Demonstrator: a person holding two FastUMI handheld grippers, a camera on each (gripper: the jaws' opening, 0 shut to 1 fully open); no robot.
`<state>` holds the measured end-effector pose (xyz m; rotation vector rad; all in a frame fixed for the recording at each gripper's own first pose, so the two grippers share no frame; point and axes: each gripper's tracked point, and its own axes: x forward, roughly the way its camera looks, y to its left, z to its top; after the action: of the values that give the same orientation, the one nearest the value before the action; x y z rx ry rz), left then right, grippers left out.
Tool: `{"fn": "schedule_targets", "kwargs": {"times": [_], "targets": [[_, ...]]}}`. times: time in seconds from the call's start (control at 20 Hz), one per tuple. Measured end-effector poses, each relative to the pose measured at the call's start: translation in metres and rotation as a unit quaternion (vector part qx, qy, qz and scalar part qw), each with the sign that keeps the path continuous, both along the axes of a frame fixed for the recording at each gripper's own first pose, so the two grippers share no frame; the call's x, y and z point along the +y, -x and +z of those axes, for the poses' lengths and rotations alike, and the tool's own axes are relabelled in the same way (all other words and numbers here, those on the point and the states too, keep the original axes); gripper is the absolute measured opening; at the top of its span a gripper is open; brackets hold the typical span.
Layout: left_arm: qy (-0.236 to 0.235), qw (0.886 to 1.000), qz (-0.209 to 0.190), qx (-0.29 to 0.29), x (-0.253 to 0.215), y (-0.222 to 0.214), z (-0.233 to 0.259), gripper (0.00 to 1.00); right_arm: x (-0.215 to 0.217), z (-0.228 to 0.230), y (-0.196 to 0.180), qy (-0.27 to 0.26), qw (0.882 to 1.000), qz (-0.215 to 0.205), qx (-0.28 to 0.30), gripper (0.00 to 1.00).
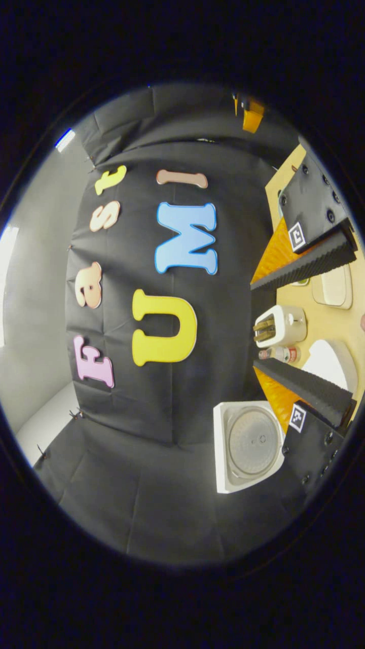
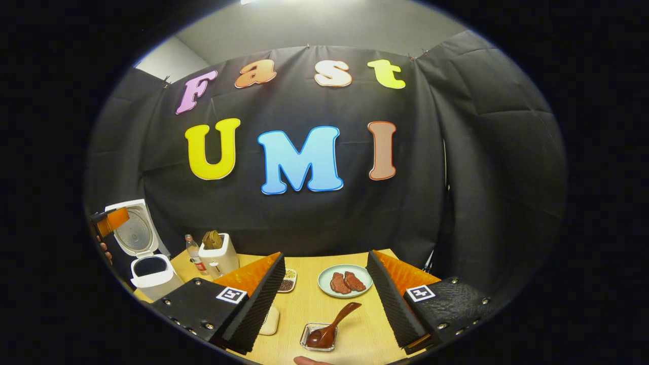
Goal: Close the left gripper, press the button to open the rice cooker; take a wooden spoon from the chopstick holder with the right hand, scoop a spoonful of rice and pour it into the rice cooker, then put the wooden spoon back into the chopstick holder.
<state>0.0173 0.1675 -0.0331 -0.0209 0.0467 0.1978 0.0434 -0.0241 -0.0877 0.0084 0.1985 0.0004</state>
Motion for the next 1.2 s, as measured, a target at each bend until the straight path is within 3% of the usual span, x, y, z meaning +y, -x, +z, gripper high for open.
{"fn": "schedule_targets", "kwargs": {"times": [0.15,0.2,0.3,0.45,0.5,0.55,0.95,1.15,1.2], "targets": [[-0.003,1.000,-0.021,-0.010,-0.024,0.000,0.001,0.98,-0.015,-0.013,-0.004,-0.003,1.000,-0.010,0.011,0.99],[-0.005,1.000,-0.025,-0.013,-0.030,-0.001,0.000,0.89,-0.019,-0.019,-0.006,-0.005,1.000,-0.012,0.020,0.99],[-0.008,1.000,-0.021,-0.015,-0.034,-0.003,-0.002,0.98,-0.023,-0.037,-0.010,-0.014,0.999,-0.009,0.045,0.98],[0.000,1.000,-0.008,-0.008,-0.035,-0.007,-0.013,0.95,-0.029,-0.067,-0.021,-0.027,0.996,-0.006,0.083,0.98],[0.006,1.000,-0.006,-0.004,-0.036,-0.008,-0.018,0.99,-0.032,-0.080,-0.026,-0.034,0.994,-0.008,0.100,0.99],[0.010,1.000,-0.003,0.000,-0.035,-0.009,-0.020,0.95,-0.036,-0.095,-0.029,-0.043,0.992,-0.011,0.119,0.99],[-0.016,0.999,0.015,0.034,-0.033,-0.015,-0.035,0.98,-0.048,-0.215,-0.055,-0.099,0.961,-0.009,0.258,0.99],[-0.025,0.999,0.023,0.040,-0.037,-0.017,-0.031,0.96,-0.041,-0.258,-0.066,-0.120,0.946,0.000,0.302,1.00],[-0.027,0.999,0.025,0.038,-0.037,-0.016,-0.030,0.95,-0.037,-0.261,-0.071,-0.126,0.945,0.006,0.303,0.95]]}}
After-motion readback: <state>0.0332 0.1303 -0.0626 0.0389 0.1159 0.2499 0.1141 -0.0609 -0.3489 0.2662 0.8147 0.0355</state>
